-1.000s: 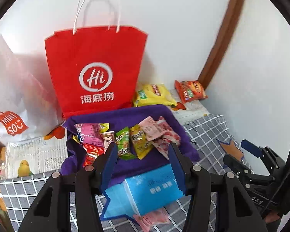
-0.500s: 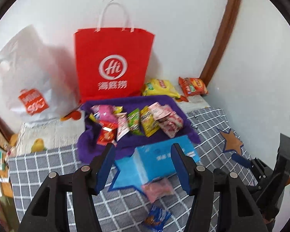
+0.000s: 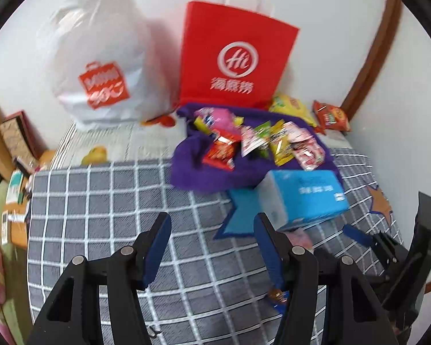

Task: Organize snacks
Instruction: 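Grasp the blue snack bag with the left gripper while the right grasps the pink candy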

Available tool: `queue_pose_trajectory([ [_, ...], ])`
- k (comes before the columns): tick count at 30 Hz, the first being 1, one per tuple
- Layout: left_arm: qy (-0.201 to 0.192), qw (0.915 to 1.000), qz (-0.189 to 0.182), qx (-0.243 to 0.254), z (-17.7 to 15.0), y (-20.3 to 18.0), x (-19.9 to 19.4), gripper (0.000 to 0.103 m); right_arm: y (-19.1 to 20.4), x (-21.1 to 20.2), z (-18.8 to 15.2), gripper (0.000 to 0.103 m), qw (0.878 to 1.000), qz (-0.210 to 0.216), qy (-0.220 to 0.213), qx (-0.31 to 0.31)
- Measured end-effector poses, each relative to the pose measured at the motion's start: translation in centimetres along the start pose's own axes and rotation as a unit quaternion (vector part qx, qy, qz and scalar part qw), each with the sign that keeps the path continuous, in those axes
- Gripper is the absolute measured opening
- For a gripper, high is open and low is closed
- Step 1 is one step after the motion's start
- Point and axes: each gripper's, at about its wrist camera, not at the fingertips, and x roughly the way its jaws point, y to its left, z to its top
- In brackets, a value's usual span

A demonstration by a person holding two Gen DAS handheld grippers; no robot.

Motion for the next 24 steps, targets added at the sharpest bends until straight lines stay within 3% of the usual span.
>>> queue_pose_trajectory([
  [7, 0.014, 0.9998, 0.01, -0.014, -1.5, 2.2, 0.6, 0.057, 0.1, 3.6, 0.5, 0.075, 1.0, -0.003, 0.015, 0.02],
  [14, 0.027, 0.9995, 0.004, -0.017, -2.3, 2.9, 1.9, 0.057, 0.3, 7.4, -0.6, 0.075, 0.998, -0.007, 0.064, 0.02],
  [20, 0.037, 0.9992, -0.002, -0.016, -2.9, 2.6, 2.7, 0.057, 0.5, 7.8, -0.8, 0.075, 0.998, -0.009, 0.054, 0.014],
  [23, 0.042, 0.999, 0.0, -0.013, -3.3, 2.3, 2.9, 0.057, 0.5, 7.8, -0.7, 0.063, 0.999, -0.002, 0.043, 0.011],
  [24, 0.044, 0.9989, 0.002, -0.013, -3.5, 2.2, 3.0, 0.057, 0.5, 7.8, -0.7, 0.055, 0.999, 0.0, 0.042, 0.011],
])
